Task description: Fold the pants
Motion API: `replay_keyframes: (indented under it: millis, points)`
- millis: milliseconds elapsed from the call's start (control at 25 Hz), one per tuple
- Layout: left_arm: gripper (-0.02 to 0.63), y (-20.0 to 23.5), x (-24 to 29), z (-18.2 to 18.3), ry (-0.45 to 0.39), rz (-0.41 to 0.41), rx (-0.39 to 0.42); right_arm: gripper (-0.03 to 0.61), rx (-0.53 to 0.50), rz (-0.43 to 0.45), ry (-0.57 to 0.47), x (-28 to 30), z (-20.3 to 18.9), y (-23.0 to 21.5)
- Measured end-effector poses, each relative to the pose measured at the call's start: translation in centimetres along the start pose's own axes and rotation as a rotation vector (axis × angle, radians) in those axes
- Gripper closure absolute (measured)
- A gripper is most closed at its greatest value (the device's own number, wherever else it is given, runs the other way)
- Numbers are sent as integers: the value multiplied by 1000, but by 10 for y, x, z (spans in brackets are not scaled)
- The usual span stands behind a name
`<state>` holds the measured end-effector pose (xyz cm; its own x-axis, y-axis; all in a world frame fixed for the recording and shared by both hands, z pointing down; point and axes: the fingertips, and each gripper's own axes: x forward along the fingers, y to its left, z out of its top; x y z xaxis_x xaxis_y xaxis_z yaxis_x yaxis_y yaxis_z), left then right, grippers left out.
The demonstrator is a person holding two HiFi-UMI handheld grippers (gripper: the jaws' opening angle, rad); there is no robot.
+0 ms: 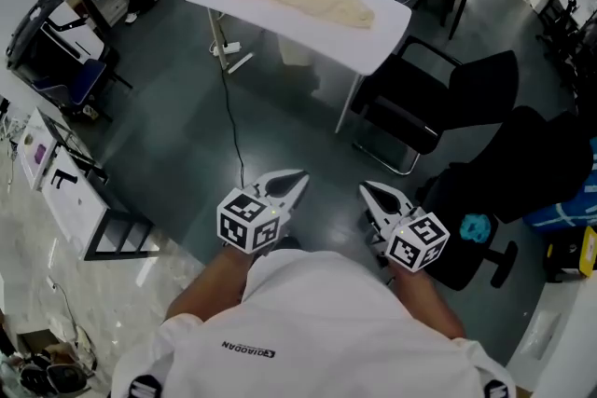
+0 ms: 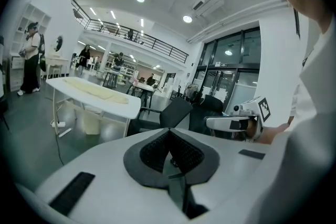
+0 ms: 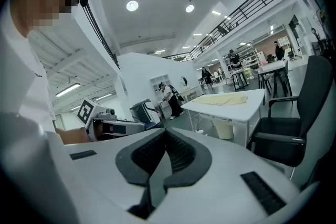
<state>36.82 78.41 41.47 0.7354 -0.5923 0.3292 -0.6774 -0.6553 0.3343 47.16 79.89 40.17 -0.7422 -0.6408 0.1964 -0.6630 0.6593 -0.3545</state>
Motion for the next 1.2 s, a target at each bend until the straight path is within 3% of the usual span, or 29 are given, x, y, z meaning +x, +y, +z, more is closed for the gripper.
replay_keyframes:
  millis: [240, 520, 800, 1200]
  points:
    - [591, 51, -8, 13, 17, -13, -6, 565, -23, -10, 12, 52, 16, 5]
    - [591, 98, -17, 26, 12, -47, 0, 565, -3, -57, 34, 98, 8, 10]
    - [591, 141, -41, 16, 23, -30, -15, 565, -3, -51, 45, 143, 4, 30]
    - [591, 169, -50, 22, -8, -15, -58, 565, 12, -44, 64, 176, 6, 28]
